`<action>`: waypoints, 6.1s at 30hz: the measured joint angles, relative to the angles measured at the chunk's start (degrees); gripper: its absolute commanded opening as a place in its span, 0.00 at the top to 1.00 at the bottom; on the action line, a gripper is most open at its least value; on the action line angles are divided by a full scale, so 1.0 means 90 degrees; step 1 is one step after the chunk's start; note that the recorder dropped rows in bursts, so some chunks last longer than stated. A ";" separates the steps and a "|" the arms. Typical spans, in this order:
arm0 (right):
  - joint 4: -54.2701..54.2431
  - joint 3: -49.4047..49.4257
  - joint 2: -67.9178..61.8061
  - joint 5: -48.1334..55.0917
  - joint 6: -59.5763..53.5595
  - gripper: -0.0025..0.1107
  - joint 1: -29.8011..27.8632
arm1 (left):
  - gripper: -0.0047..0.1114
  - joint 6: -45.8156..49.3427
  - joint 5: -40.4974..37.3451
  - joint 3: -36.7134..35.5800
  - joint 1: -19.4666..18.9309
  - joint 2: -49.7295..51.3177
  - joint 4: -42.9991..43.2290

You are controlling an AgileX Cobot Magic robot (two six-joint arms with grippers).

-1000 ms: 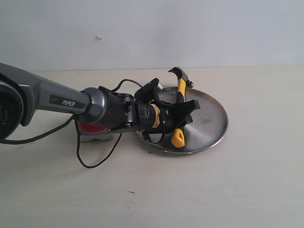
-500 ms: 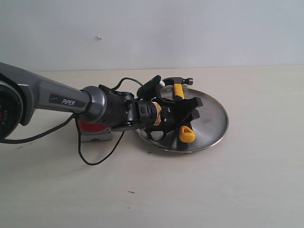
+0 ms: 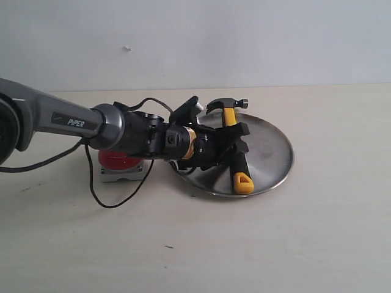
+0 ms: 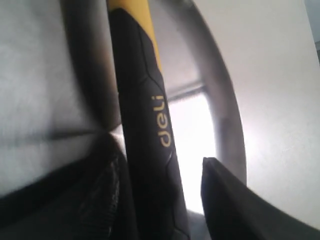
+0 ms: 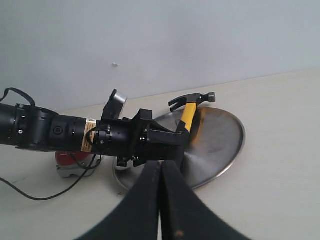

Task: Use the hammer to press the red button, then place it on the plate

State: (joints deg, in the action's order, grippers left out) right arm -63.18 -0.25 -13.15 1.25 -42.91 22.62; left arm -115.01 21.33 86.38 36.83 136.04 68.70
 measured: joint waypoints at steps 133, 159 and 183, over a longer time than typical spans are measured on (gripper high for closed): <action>0.0587 0.0000 0.1419 0.0205 -0.1615 0.98 -0.2117 | 0.96 1.2421 -0.4025 -0.9595 -0.3947 -1.5072 -0.6428; 0.6748 0.0000 0.1419 0.1167 0.4836 0.98 -0.2117 | 0.96 1.2421 -0.4025 -0.9595 -0.3947 -1.5072 -0.6428; 0.6748 0.0000 0.1419 0.1264 0.4853 0.98 -0.2117 | 0.96 1.2421 -0.4025 -0.9595 -0.3947 -1.5072 -0.6428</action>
State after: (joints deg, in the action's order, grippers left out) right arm -2.45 -0.25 -0.38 12.63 0.77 3.57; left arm -3.22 -14.89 0.02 1.31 0.40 10.84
